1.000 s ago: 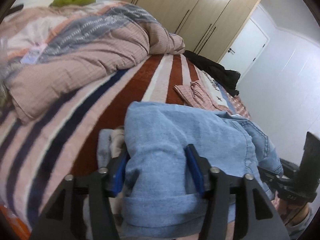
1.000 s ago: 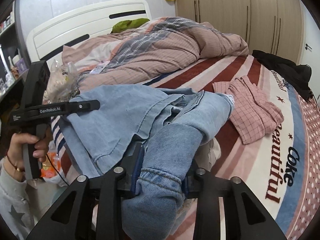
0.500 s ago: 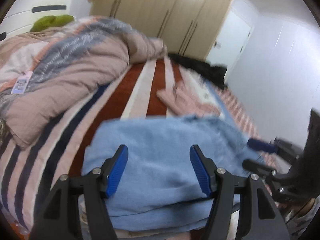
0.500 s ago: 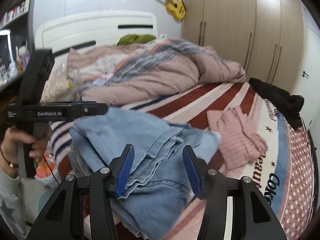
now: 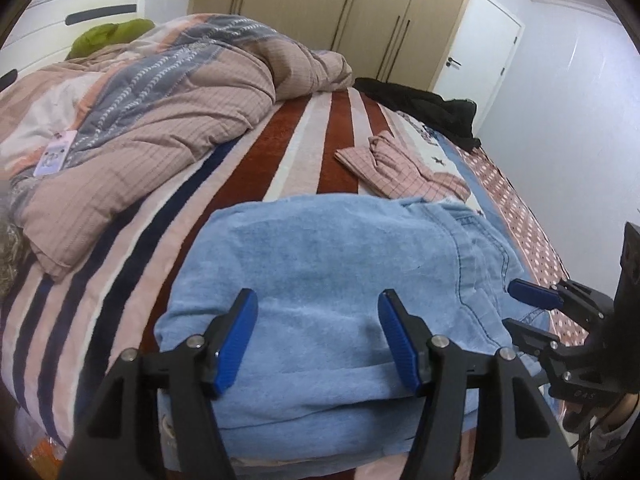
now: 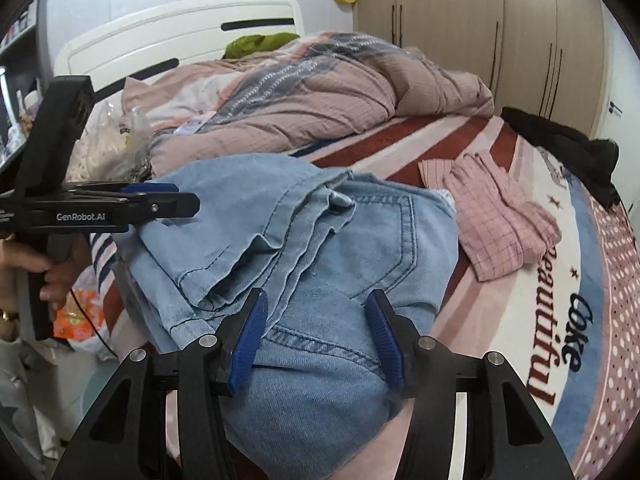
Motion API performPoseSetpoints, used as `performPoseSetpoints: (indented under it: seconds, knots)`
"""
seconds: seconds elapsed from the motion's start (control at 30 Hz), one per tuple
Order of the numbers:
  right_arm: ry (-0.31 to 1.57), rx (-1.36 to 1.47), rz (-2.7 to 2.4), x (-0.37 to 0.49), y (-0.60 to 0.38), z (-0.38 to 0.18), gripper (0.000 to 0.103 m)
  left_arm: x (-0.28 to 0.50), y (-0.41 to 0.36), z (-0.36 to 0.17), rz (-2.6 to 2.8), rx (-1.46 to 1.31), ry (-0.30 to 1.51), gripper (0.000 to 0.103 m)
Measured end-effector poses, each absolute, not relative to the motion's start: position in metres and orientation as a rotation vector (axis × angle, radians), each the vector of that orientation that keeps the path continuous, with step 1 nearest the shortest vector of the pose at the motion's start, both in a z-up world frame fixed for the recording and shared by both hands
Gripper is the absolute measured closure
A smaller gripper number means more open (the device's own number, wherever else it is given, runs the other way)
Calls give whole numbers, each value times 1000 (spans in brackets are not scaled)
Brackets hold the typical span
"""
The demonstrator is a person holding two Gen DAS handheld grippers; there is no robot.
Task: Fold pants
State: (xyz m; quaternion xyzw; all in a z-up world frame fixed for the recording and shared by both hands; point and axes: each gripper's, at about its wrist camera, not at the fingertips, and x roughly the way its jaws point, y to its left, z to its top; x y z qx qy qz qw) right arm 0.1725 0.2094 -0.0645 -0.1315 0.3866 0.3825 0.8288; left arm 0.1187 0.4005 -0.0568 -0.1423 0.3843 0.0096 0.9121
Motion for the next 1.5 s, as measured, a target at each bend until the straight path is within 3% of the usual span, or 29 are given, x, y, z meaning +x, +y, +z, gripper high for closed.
performPoseSetpoints:
  seconds: [0.17, 0.43, 0.73, 0.8, 1.17, 1.5]
  knots:
    - [756, -195, 817, 169, 186, -44, 56, 103, 392, -36, 49, -266, 742, 38]
    - [621, -182, 778, 149, 111, -2, 45, 55, 350, 18, 78, -196, 568, 29]
    - [439, -172, 614, 103, -31, 50, 30, -8, 263, 54, 58, -102, 358, 14]
    - [407, -172, 579, 89, -58, 58, 24, -20, 242, 53, 66, -76, 313, 4]
    - [315, -179, 401, -16, -134, 32, 1, -51, 156, 6, 83, -70, 251, 1]
    - [292, -171, 353, -46, -141, 25, 1, -55, 127, -1, 38, -85, 242, 1]
